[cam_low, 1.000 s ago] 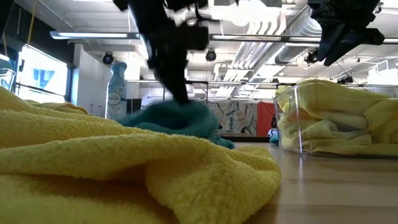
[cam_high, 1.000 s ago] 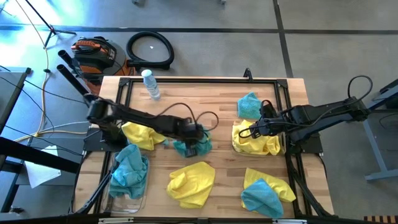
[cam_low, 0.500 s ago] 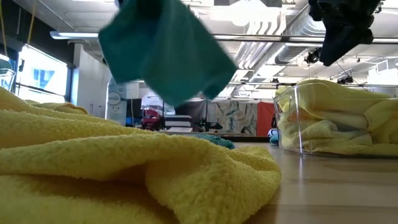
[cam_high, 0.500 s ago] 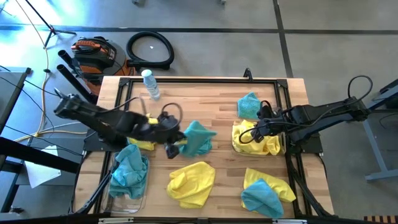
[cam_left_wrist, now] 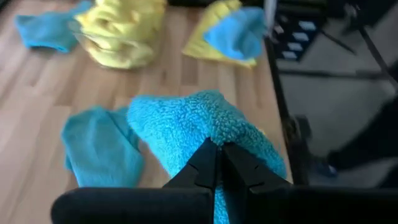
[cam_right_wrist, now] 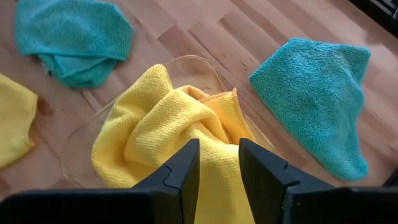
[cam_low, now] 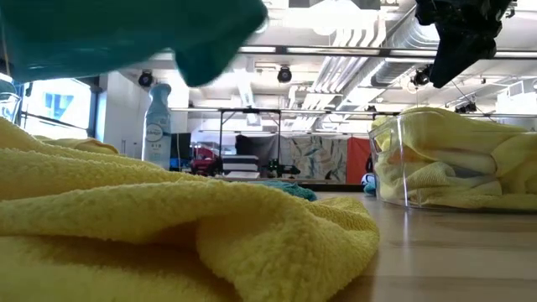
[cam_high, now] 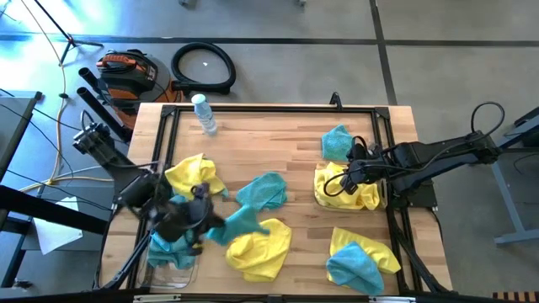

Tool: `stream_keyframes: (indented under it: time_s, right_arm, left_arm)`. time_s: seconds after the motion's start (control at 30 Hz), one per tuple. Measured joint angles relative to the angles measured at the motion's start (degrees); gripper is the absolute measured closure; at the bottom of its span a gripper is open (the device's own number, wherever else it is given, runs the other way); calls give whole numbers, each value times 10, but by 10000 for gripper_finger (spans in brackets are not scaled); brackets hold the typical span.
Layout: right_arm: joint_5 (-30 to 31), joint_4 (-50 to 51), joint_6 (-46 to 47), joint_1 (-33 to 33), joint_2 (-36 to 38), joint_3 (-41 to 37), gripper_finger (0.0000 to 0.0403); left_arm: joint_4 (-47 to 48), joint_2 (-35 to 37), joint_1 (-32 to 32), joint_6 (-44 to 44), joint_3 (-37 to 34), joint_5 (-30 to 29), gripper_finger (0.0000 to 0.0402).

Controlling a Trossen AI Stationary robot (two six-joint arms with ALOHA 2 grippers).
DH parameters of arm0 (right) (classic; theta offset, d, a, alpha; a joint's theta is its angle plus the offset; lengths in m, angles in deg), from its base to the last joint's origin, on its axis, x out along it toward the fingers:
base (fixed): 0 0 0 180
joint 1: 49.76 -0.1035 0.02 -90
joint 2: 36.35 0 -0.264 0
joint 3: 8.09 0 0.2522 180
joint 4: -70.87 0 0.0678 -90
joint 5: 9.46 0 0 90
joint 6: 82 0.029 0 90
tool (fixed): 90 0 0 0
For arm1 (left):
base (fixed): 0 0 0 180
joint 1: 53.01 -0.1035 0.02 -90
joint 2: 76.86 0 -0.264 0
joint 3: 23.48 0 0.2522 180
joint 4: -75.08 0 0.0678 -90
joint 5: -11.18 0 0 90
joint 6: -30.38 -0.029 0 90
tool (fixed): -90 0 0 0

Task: Sort microfiber towel by color & place in baskets
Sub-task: Put the blue microfiber towel into the left transparent bin

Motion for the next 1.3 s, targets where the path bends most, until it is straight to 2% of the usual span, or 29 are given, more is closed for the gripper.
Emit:
stream_keyframes:
  time_s: [0.27,0.47,0.67,0.87,1.07,1.3]
  right_arm:
    - [23,-1,71,0,0,0,295]
    - [35,-18,120,0,0,0,295]
    - [40,-36,161,0,0,0,295]
    - [57,-36,209,0,0,0,295]
    - [61,-36,225,0,0,0,295]
    - [70,-43,220,0,0,0,295]
  left_arm:
    - [213,1,102,126,88,20,401]
    - [352,1,163,196,150,105,401]
    - [459,1,208,257,183,198,401]
    - [451,-11,227,267,181,256,401]
    - [401,-58,231,228,181,325,401]
    - [394,-142,223,177,181,339,401]
